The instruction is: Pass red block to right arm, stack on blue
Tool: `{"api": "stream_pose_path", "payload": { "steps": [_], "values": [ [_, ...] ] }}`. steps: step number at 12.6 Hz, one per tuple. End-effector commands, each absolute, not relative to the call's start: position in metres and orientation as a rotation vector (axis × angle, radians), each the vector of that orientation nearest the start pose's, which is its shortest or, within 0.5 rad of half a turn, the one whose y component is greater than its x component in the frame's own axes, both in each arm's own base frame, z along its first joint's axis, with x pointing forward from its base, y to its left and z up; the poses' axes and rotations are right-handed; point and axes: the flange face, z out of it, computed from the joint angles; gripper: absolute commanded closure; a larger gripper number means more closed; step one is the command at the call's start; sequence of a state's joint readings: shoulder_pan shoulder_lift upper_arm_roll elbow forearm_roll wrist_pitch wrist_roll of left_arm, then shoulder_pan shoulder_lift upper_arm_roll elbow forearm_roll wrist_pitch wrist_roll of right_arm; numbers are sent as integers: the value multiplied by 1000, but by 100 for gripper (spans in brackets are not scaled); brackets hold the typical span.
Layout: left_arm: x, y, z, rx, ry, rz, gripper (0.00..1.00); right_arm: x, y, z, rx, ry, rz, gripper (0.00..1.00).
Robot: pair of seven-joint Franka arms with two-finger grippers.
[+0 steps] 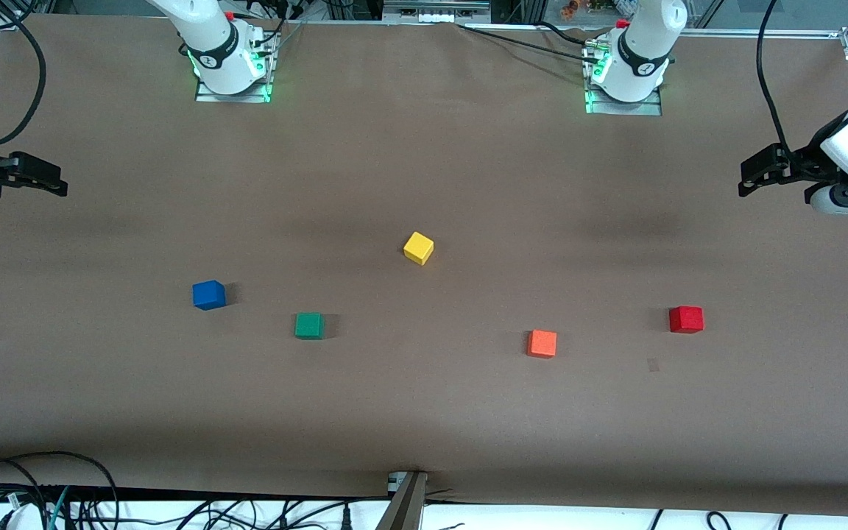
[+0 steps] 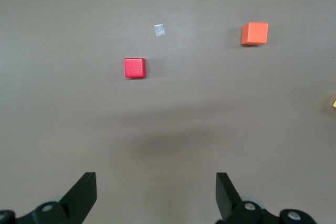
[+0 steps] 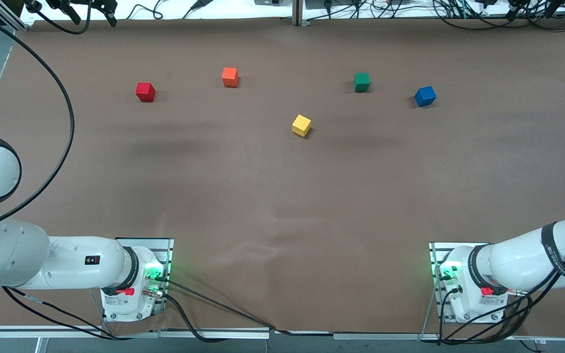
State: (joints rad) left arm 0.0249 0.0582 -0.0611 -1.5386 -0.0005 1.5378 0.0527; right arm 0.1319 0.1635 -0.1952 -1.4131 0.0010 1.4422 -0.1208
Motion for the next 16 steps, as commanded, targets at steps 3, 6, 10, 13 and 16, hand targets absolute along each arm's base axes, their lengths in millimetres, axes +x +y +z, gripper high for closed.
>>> {"api": "stream_pose_path", "payload": {
  "steps": [3, 6, 10, 13, 16],
  "values": [
    [572, -22, 613, -3102, 190, 56, 0, 590, -25, 600, -3149, -91, 199, 0],
    [572, -23, 613, -3103, 192, 67, 0, 590, -25, 601, -3149, -91, 196, 0],
    [574, -23, 612, -3102, 194, 62, 0, 590, -25, 600, -3149, -91, 199, 0],
    [572, -30, 612, -3104, 213, 67, 0, 590, -25, 600, -3149, -91, 199, 0],
    [579, -27, 594, -3101, 212, 117, 0, 590, -25, 601, -3149, -91, 196, 0]
  ]
}}
